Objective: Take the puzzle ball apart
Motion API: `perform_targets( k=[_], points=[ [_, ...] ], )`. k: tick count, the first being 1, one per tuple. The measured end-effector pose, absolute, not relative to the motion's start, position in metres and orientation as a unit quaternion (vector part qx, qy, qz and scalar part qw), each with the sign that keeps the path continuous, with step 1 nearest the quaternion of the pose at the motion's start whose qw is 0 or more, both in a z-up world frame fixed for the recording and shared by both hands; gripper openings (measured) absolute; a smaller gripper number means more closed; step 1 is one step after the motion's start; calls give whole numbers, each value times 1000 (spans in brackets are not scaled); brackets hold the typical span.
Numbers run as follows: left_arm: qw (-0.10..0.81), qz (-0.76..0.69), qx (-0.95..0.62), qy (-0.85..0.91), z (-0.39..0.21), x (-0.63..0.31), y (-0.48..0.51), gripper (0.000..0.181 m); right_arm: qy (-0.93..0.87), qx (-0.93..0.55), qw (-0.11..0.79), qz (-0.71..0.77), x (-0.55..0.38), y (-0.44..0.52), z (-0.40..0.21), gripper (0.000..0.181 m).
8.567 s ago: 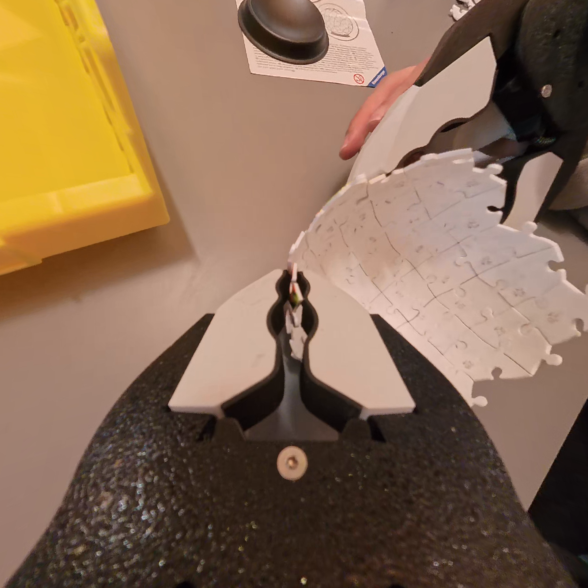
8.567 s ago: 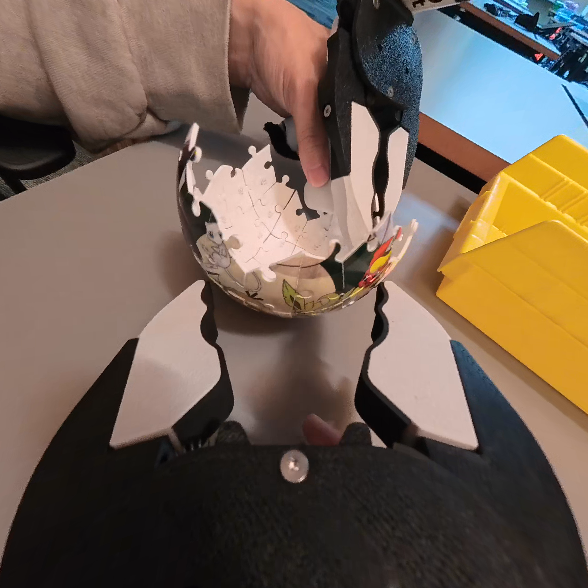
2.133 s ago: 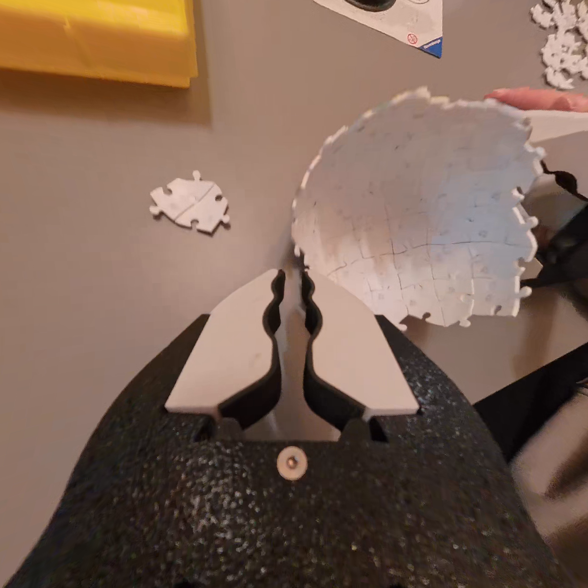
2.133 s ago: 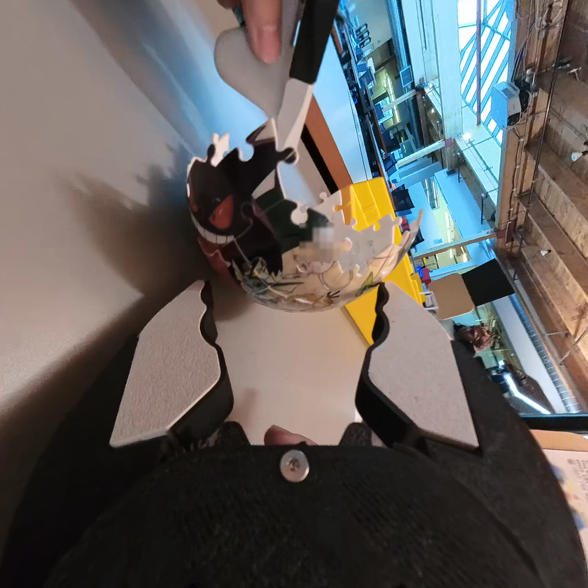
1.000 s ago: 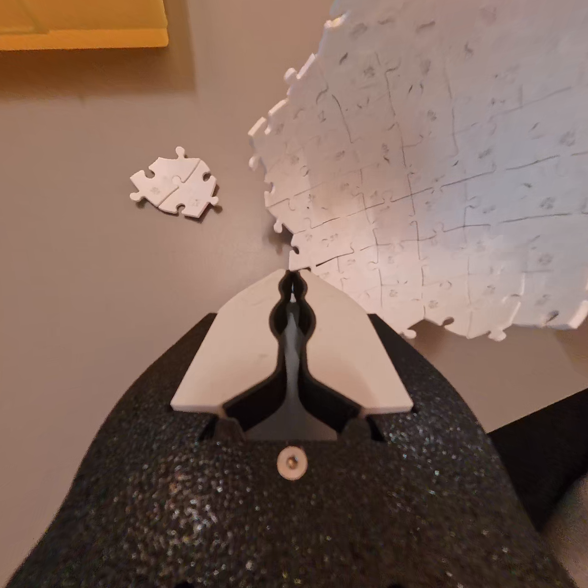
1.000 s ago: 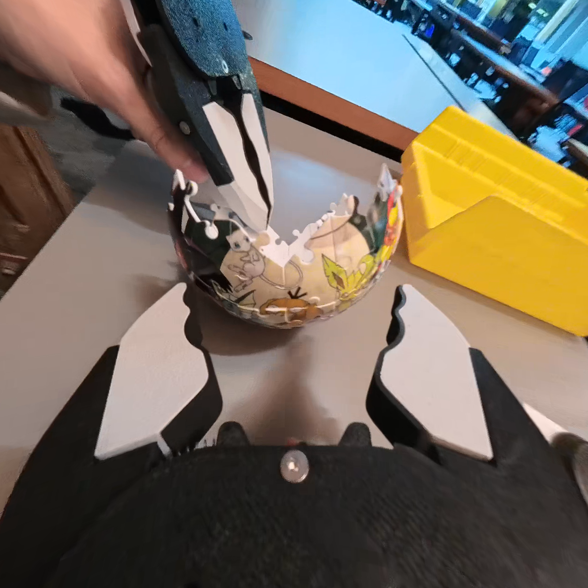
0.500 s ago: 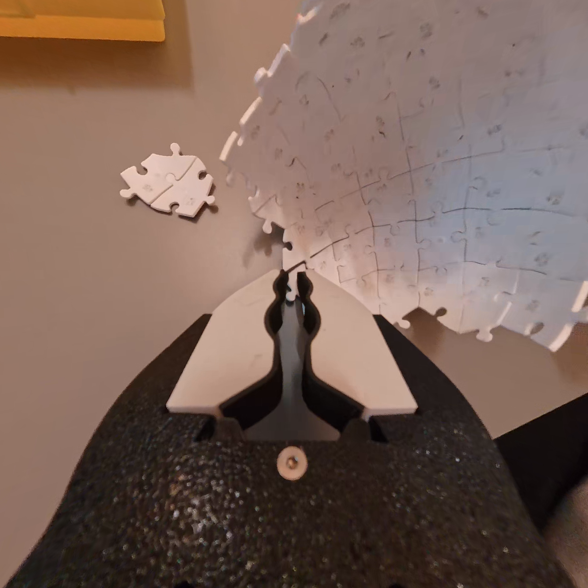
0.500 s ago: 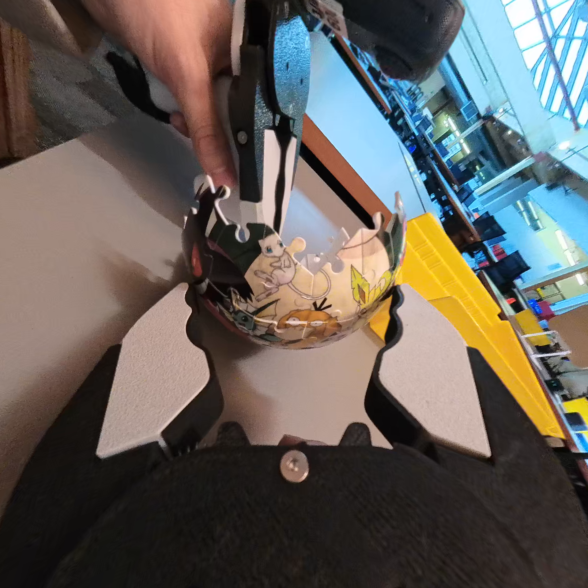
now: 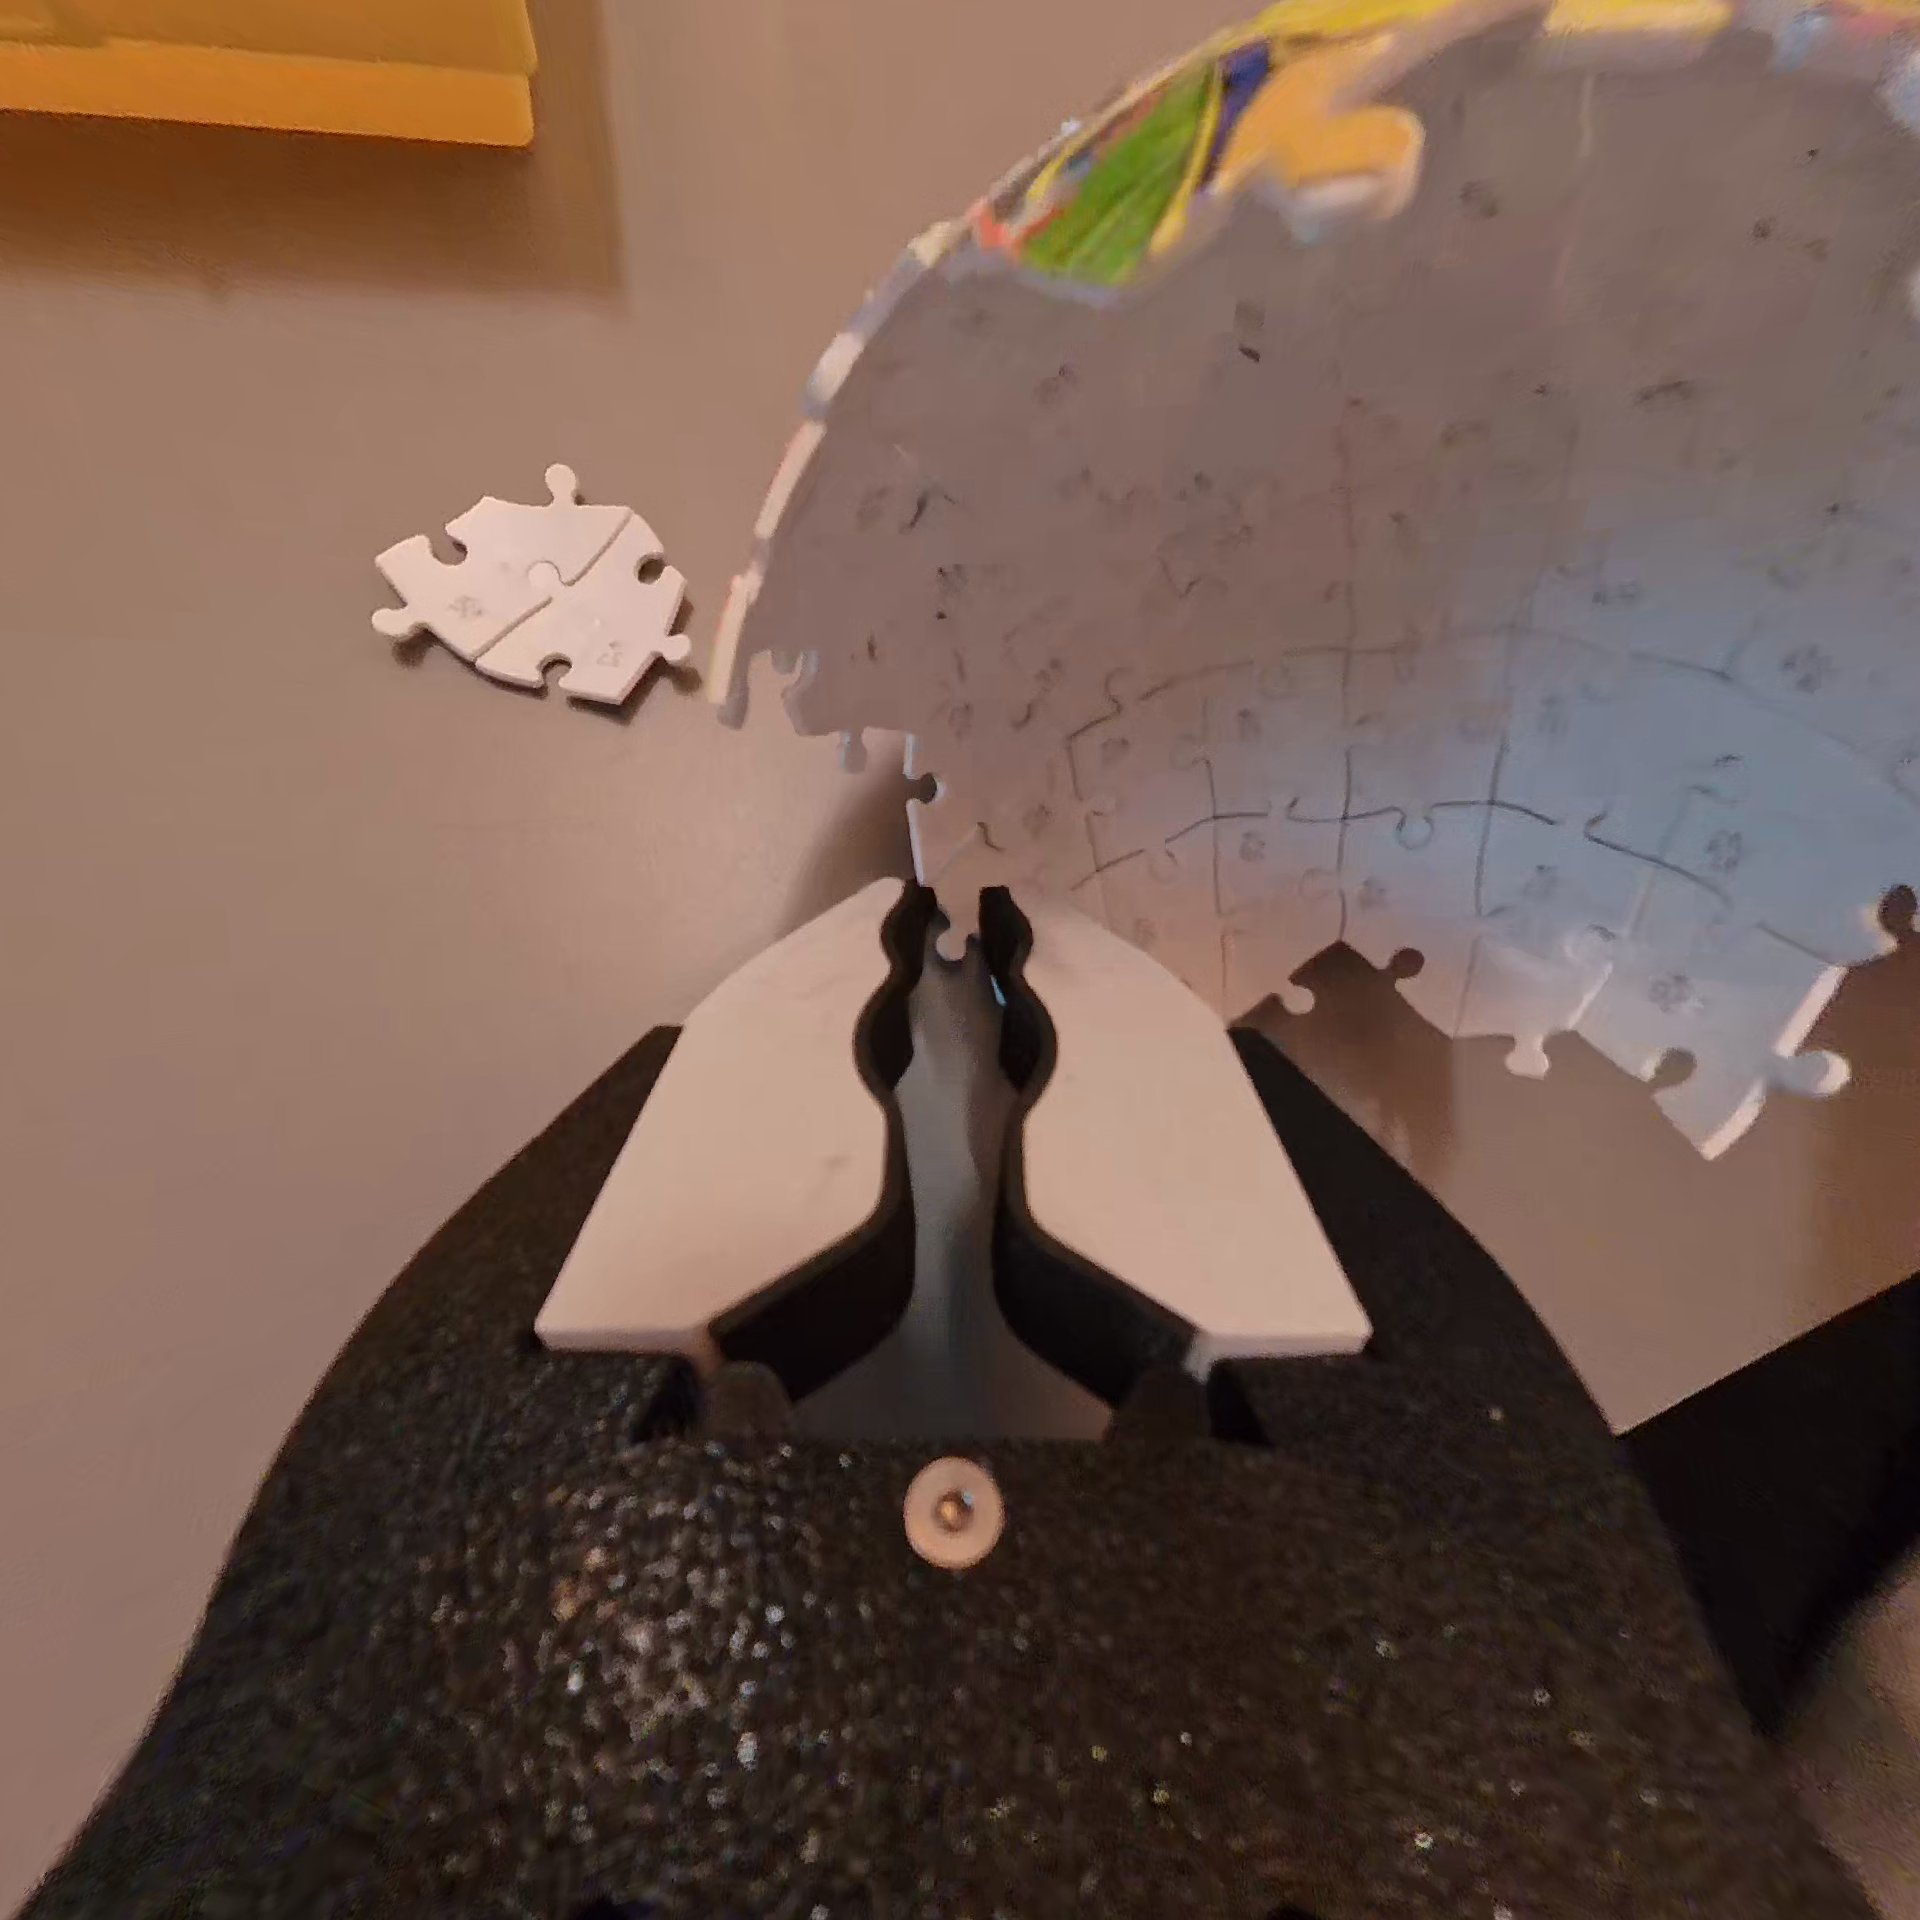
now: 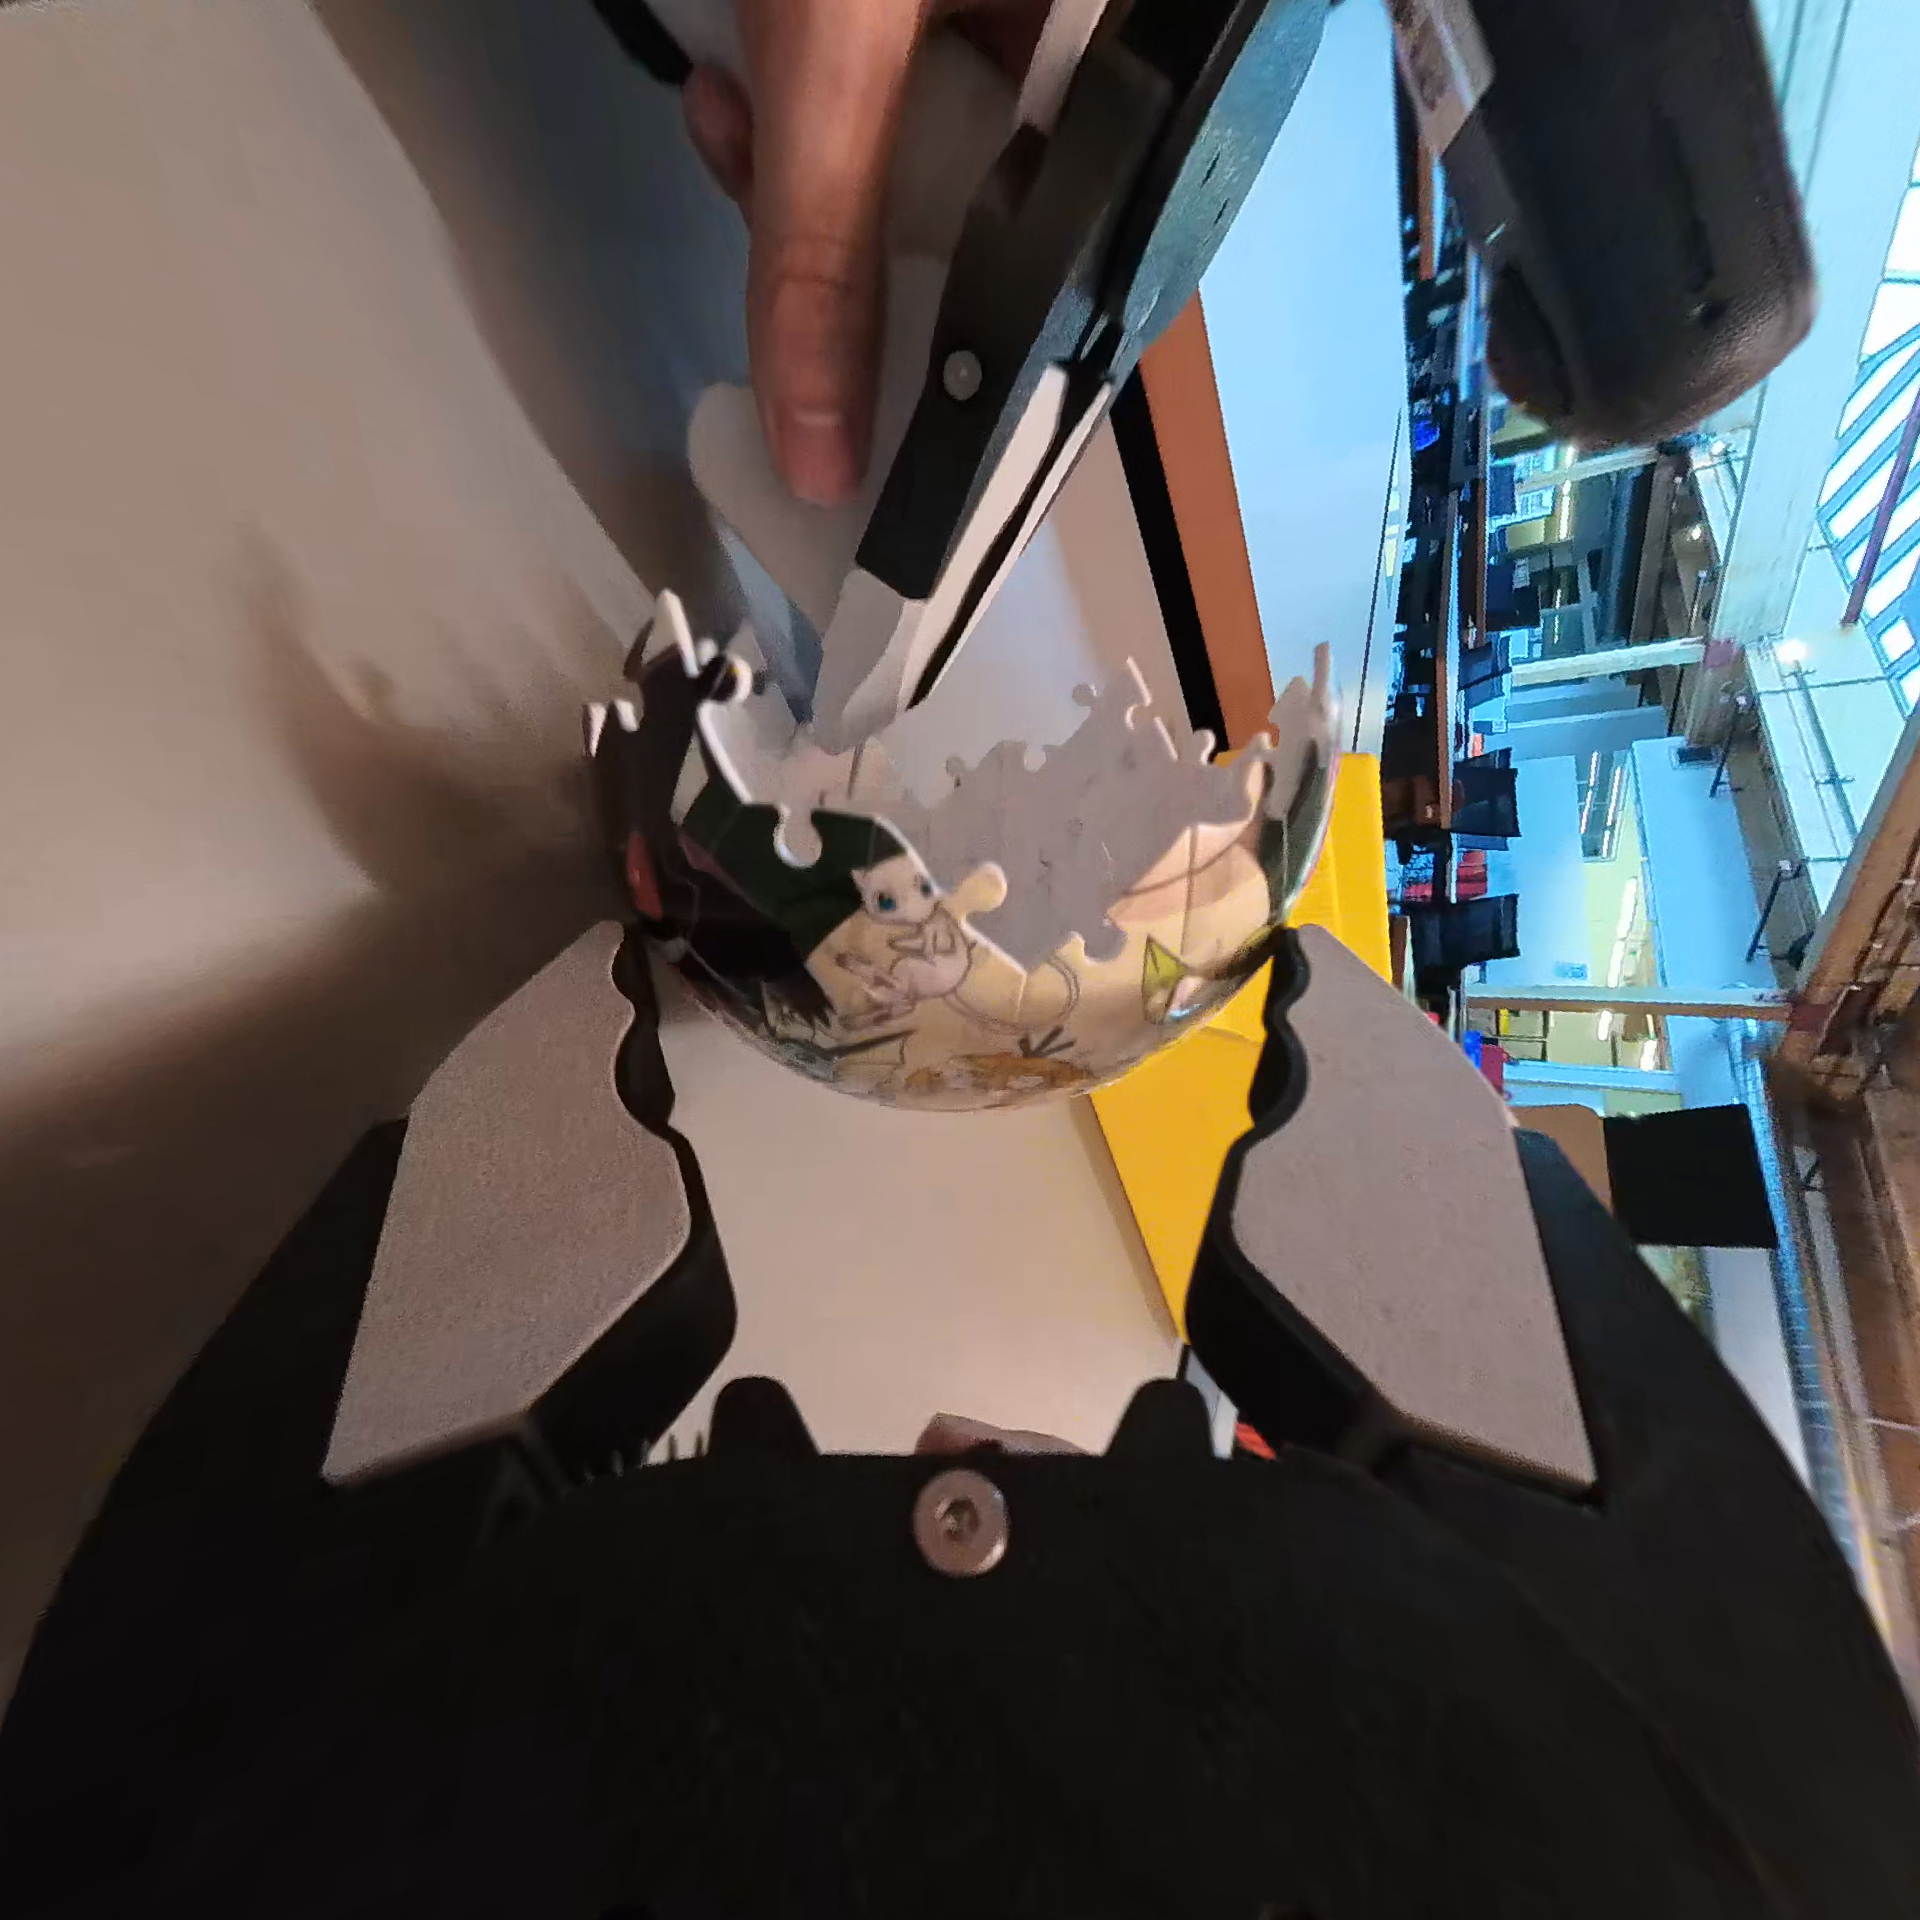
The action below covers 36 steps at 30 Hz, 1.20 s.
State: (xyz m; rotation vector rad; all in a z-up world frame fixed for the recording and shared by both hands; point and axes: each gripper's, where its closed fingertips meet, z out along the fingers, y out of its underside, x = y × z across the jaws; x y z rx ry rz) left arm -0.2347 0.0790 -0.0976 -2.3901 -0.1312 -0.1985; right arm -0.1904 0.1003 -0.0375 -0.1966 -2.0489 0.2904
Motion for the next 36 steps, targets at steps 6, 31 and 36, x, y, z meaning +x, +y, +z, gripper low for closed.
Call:
perform_targets(
  k=[6, 31, 36],
  points=[
    [376, -83, -920, -73, -96, -238, 73, 15, -851, -67, 511, 101, -191, 96, -37, 108],
    [393, -79, -915, -41, -99, -236, 82, 19, -819, -101, 526, 207, -206, 85, -44, 126],
    [406, -61, -912, 6, -95, -236, 78, 20, -823, -68, 542, 157, -203, 84, -44, 126]
  ],
)
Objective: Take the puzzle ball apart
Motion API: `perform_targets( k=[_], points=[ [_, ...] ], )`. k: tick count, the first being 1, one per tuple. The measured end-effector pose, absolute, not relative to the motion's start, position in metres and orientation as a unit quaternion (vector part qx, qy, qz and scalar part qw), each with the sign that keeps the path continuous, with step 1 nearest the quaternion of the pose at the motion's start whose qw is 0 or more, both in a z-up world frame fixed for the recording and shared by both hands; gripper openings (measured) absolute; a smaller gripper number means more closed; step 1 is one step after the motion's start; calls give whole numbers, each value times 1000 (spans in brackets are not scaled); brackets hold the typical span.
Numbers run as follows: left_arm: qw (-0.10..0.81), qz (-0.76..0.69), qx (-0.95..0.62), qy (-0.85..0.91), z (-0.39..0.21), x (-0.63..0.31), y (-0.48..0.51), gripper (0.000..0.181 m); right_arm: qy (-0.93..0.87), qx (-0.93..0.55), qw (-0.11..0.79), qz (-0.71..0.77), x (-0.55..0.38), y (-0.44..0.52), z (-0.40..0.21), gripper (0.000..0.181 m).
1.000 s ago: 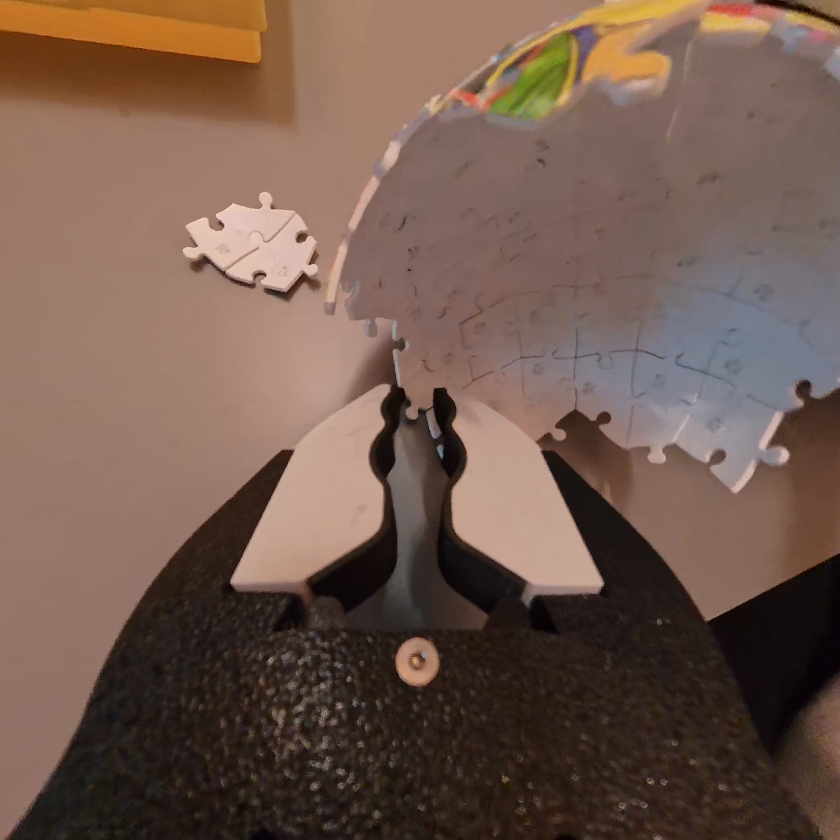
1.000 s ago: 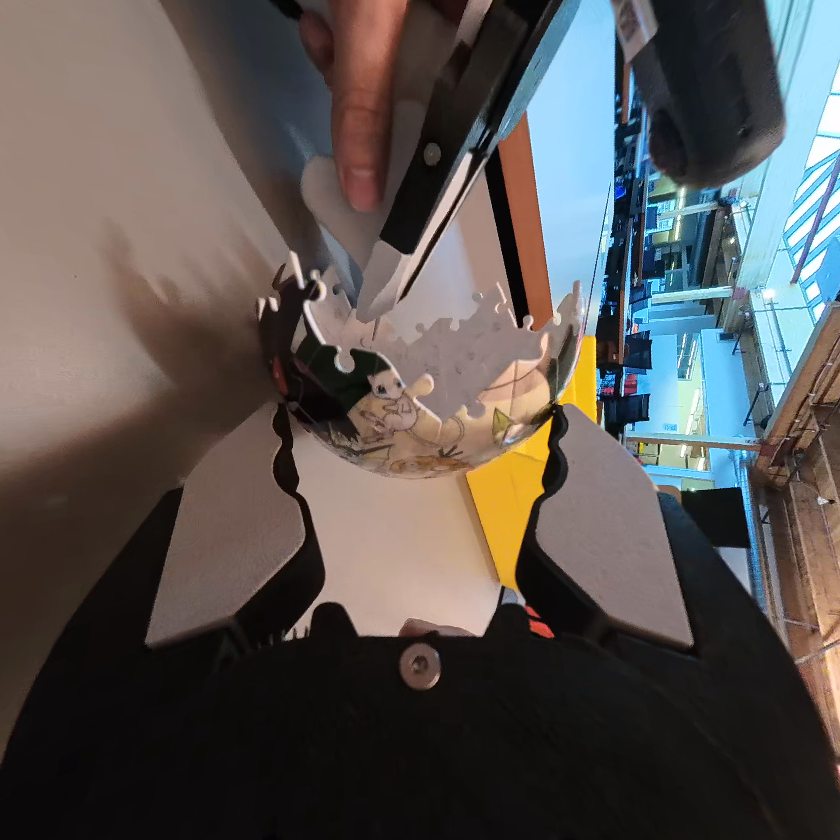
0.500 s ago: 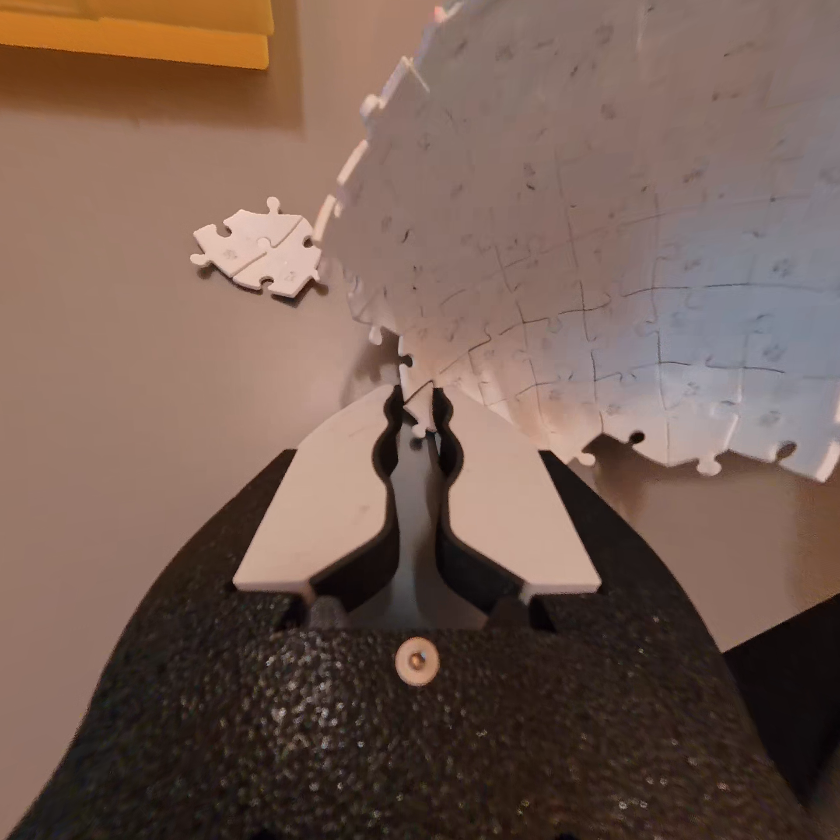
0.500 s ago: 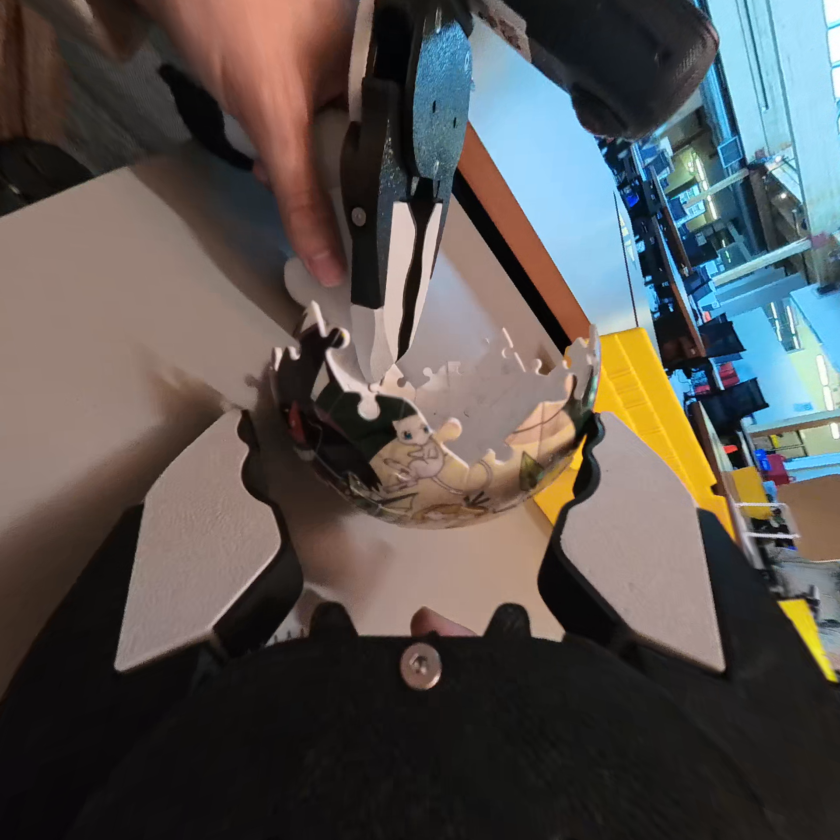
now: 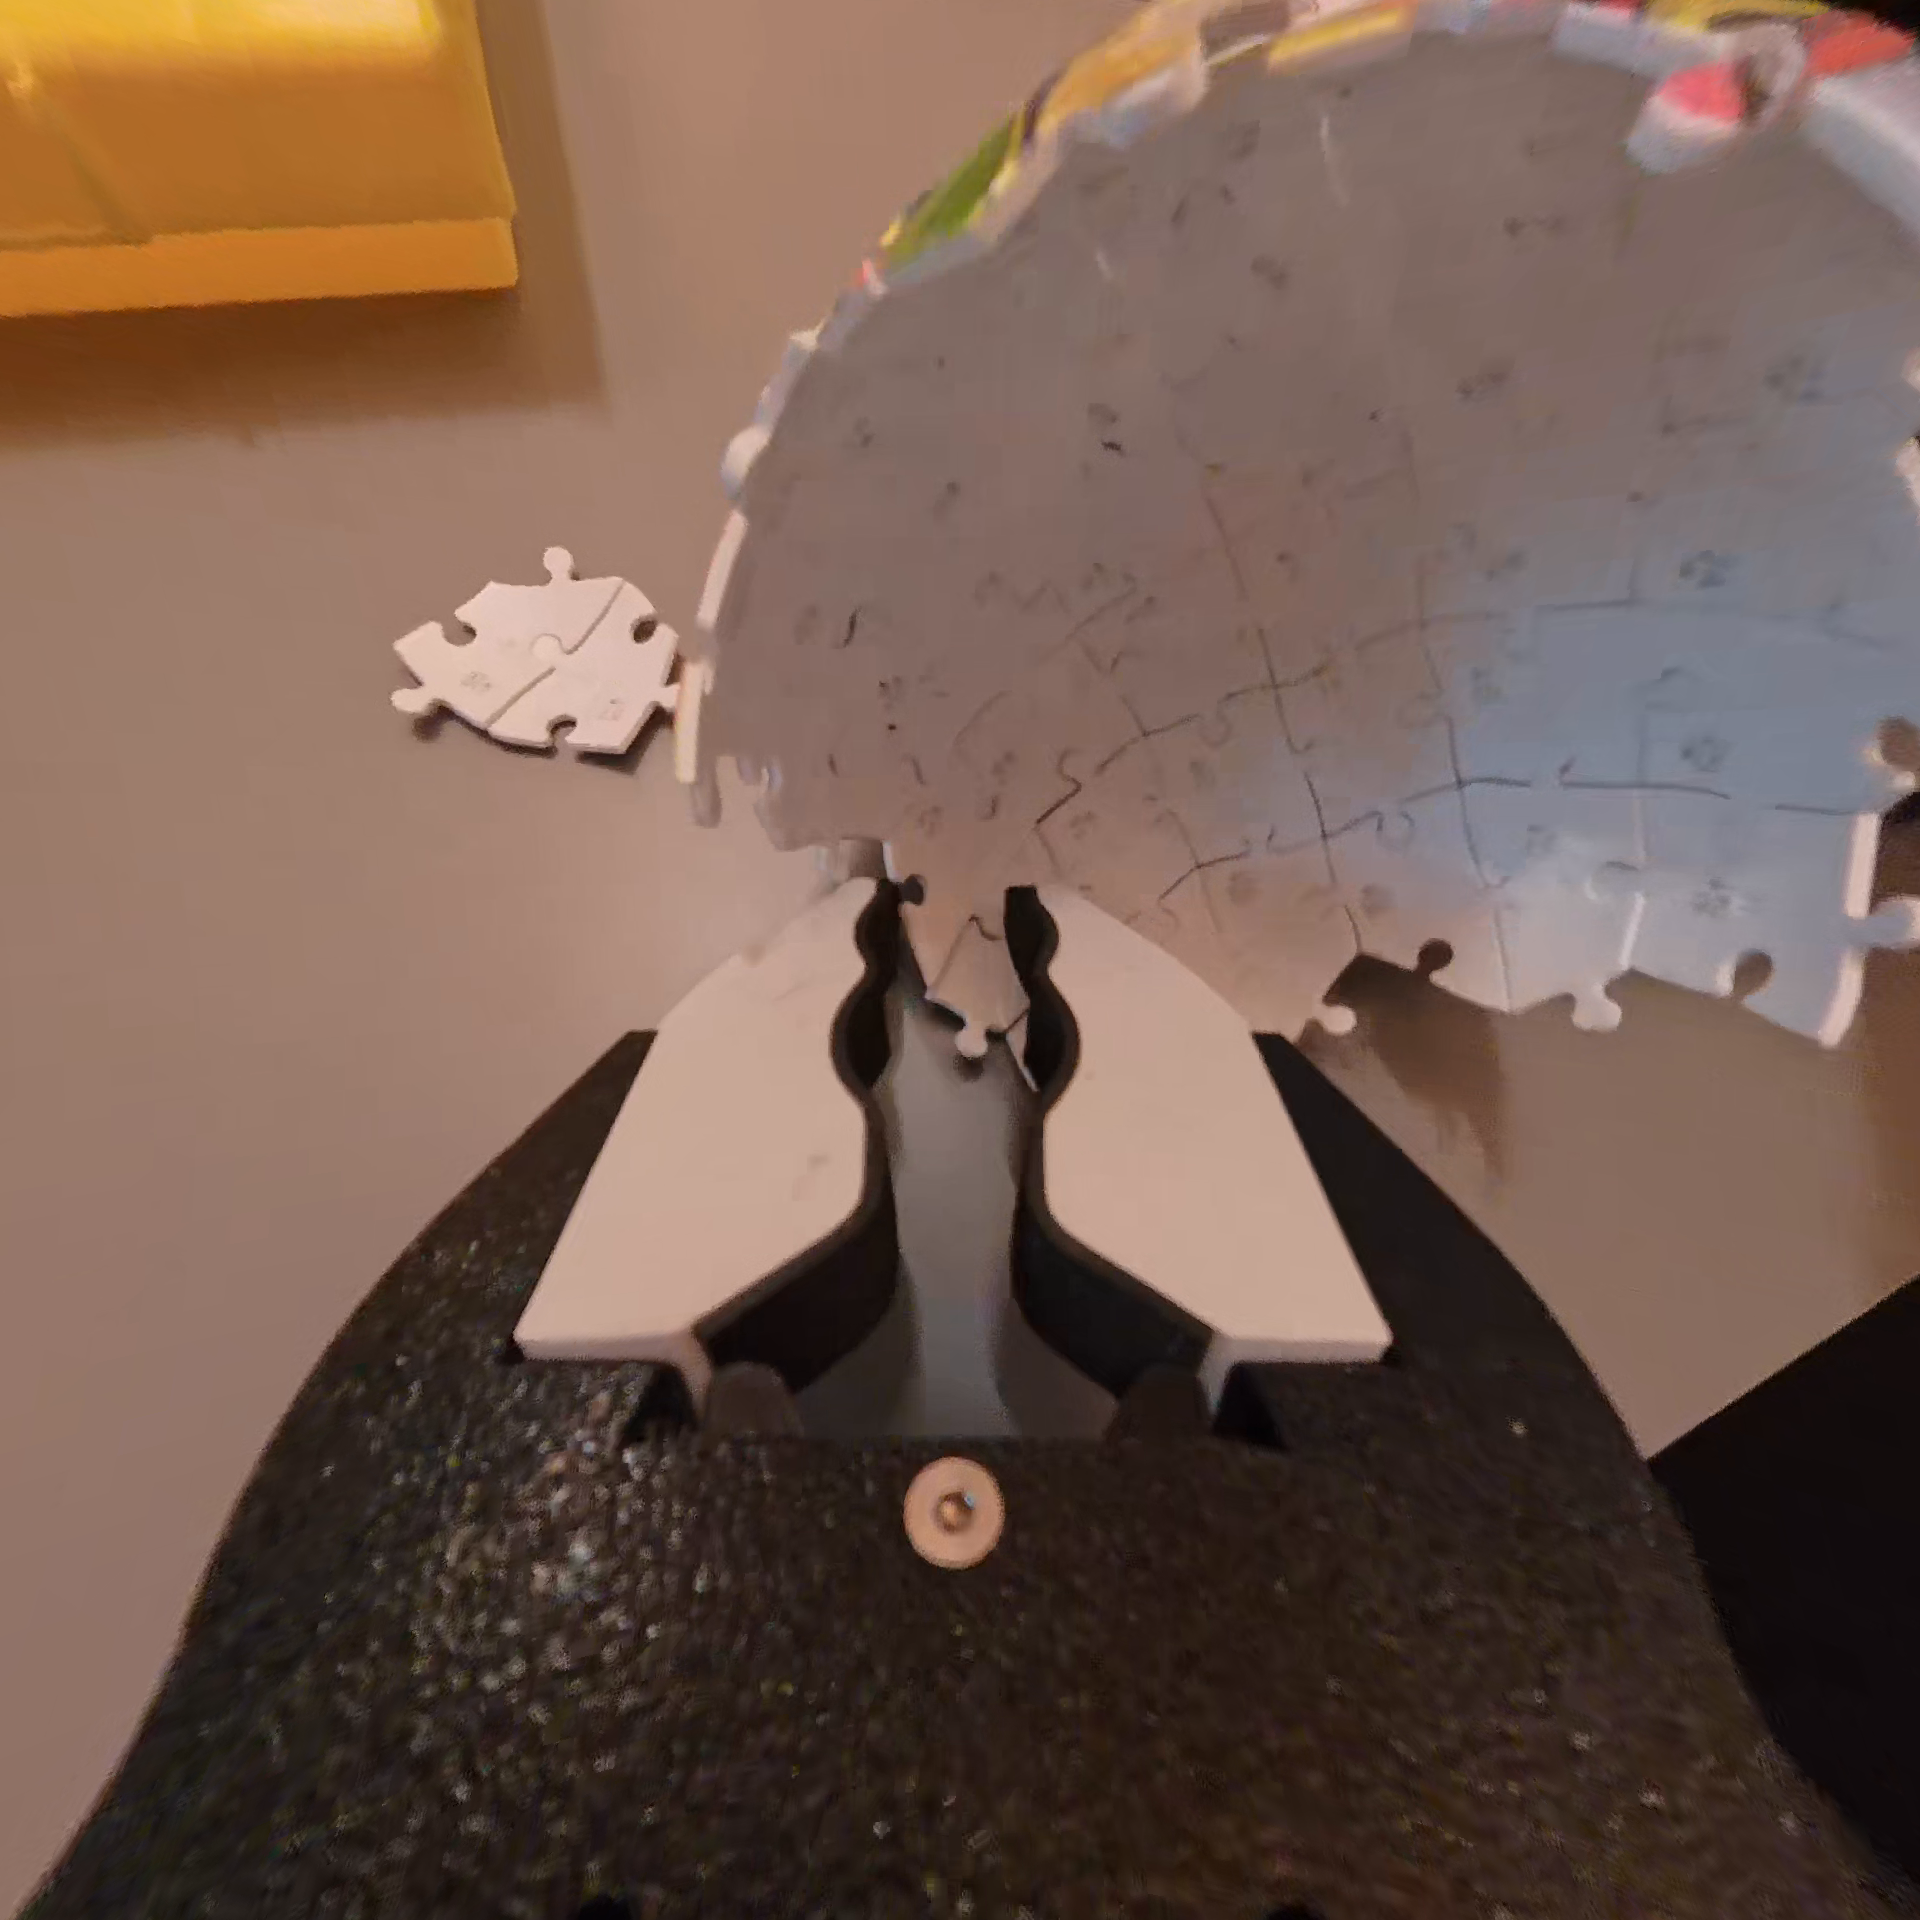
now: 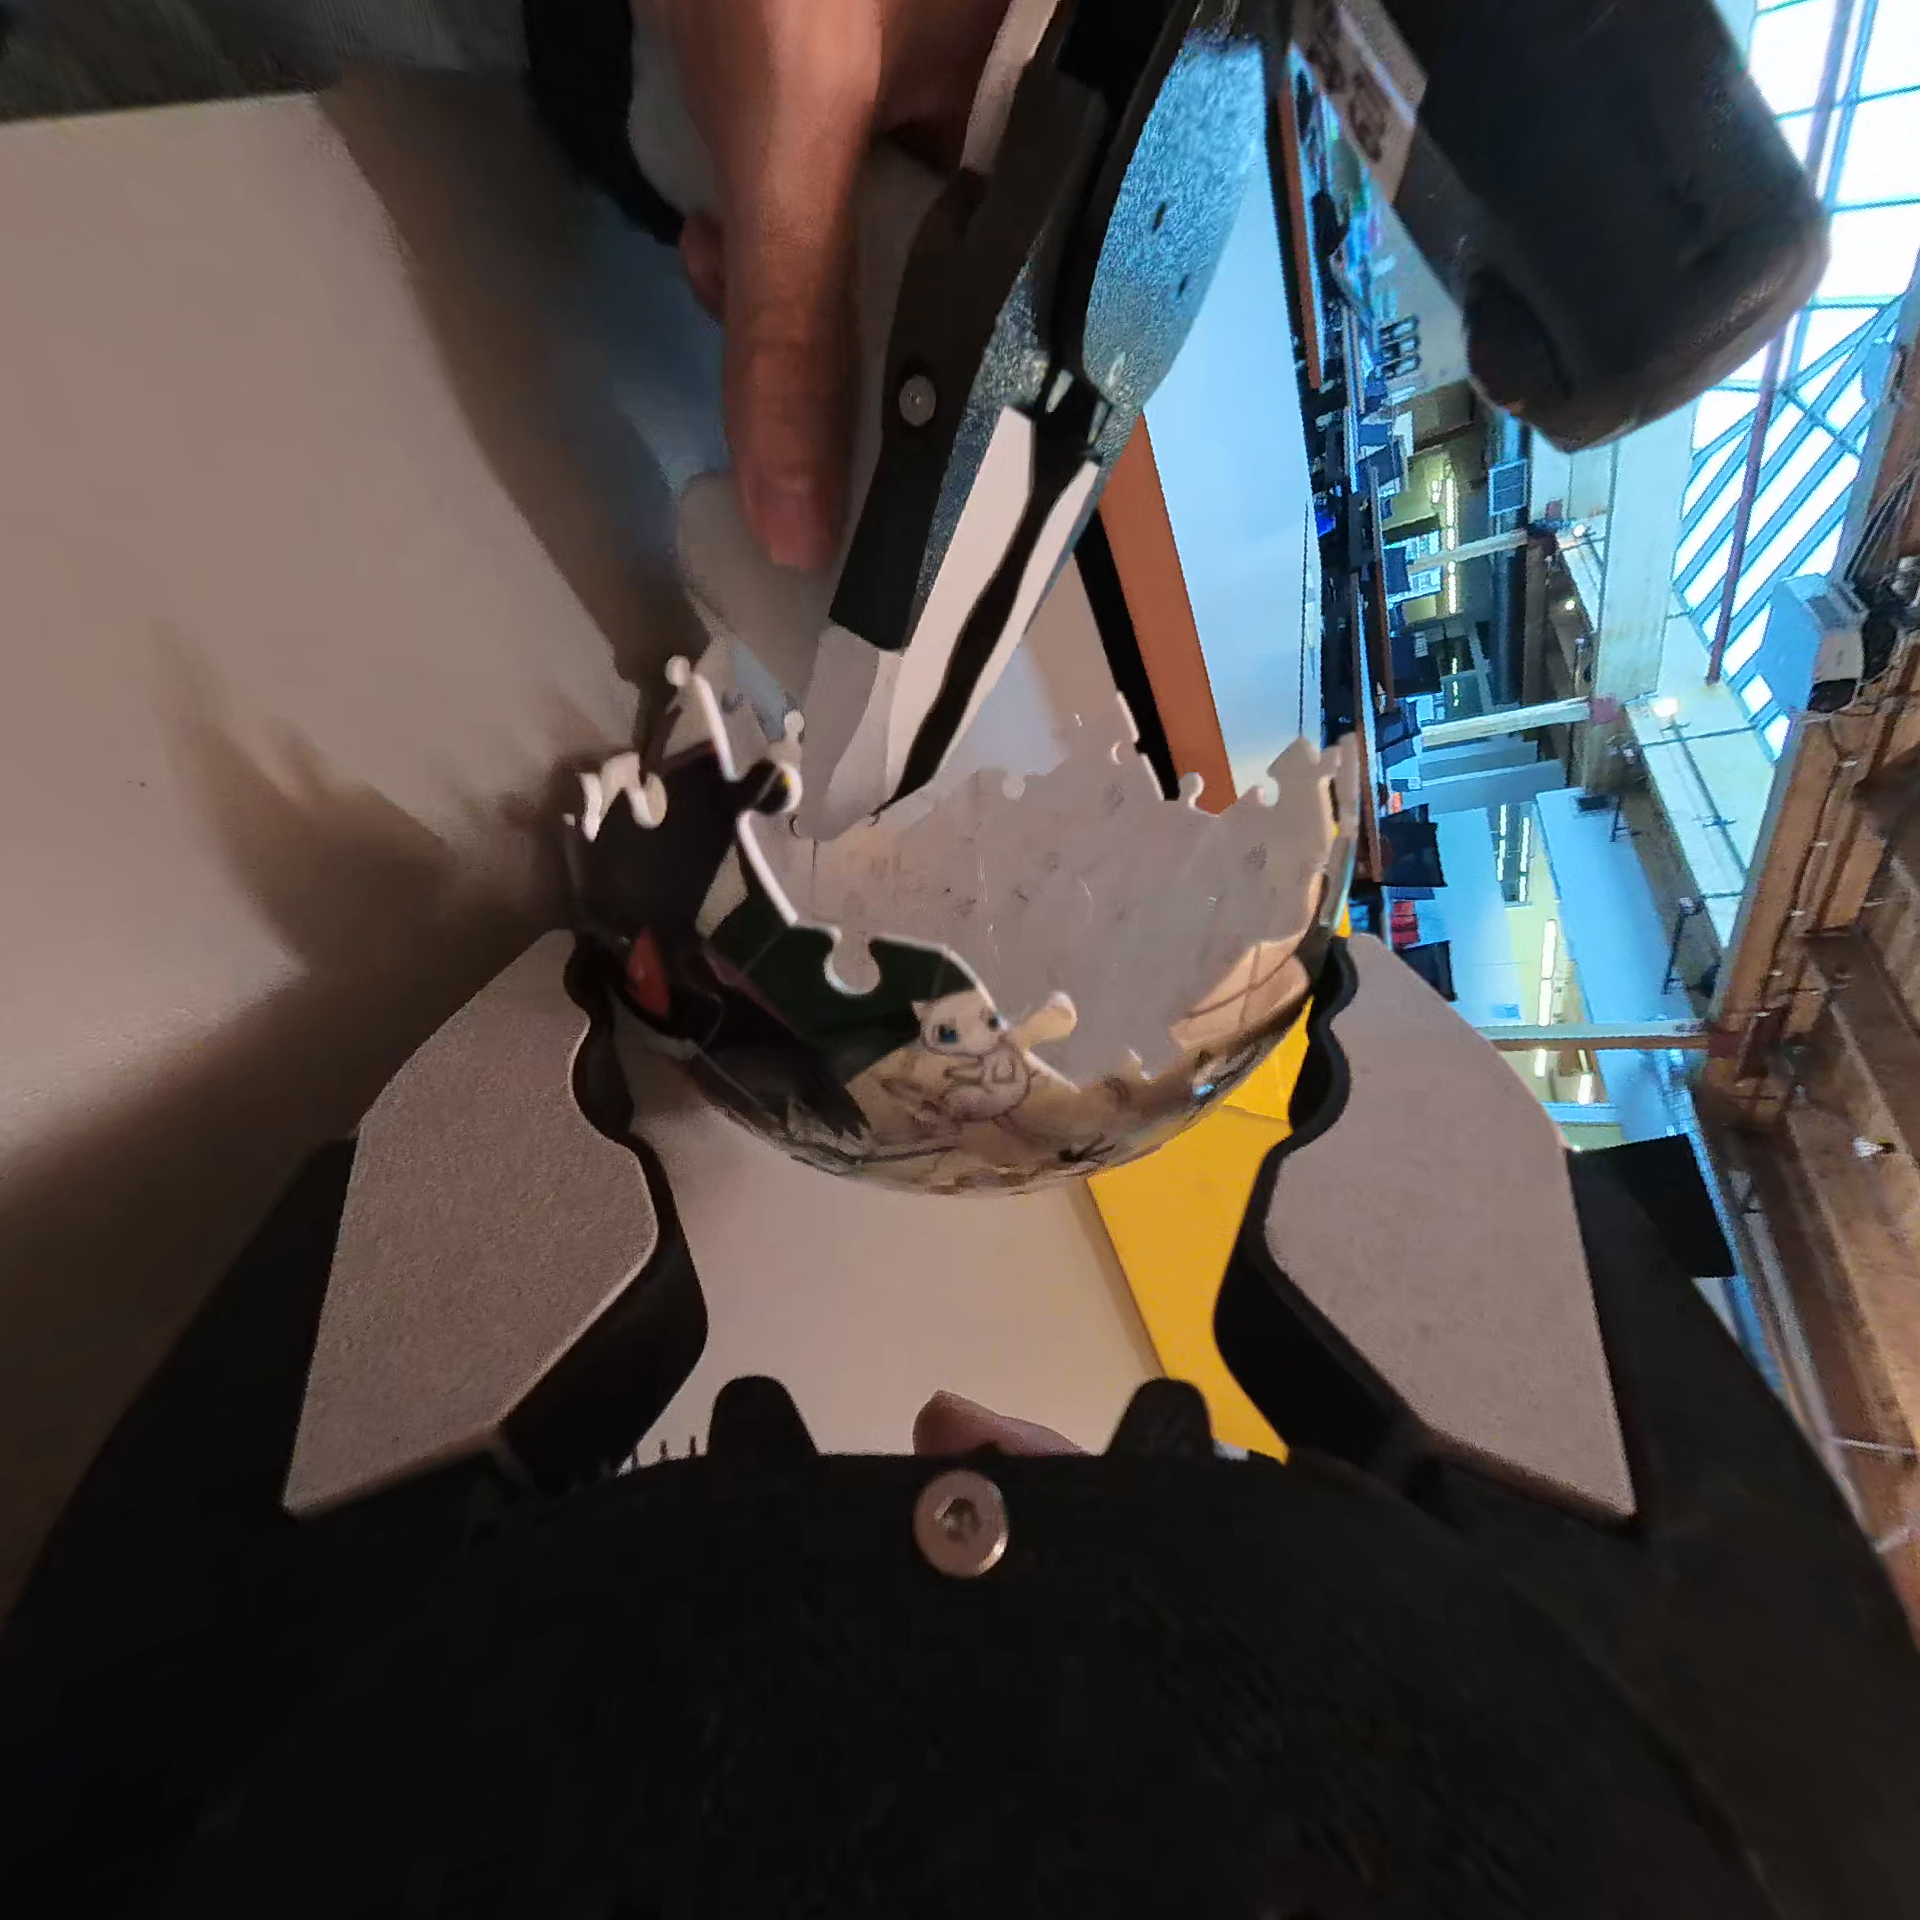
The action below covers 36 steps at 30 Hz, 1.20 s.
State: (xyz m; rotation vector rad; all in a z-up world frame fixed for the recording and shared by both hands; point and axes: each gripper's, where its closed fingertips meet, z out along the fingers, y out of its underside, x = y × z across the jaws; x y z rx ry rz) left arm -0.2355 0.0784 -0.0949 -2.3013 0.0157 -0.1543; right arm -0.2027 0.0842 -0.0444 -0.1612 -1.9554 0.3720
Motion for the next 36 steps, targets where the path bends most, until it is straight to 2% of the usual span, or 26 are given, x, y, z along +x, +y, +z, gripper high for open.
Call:
perform_targets(
  k=[2, 6, 10, 15, 16, 18, 36],
  points=[
    [401, -30, -915, 30, -96, -240, 74, 12, -821, -57, 549, 148, -201, 80, -44, 125],
    [411, -22, -911, 30, -94, -240, 67, 11, -819, -34, 561, 115, -200, 77, -44, 125],
    [409, -13, -912, 15, -93, -245, 57, 28, -819, -25, 563, 102, -200, 75, -43, 125],
    [451, 13, -892, 10, -76, -249, 48, 9, -819, -13, 567, 89, -199, 73, -43, 125],
    [470, 16, -882, 21, -68, -245, 48, 0, -819, -11, 567, 86, -199, 73, -43, 125],
    [484, 20, -874, 42, -63, -238, 50, 0, -820, -8, 565, 87, -200, 72, -43, 125],
    [416, 63, -903, 88, -92, -234, 69, 0, -834, 0, 544, 92, -204, 67, -43, 124]
  ],
)
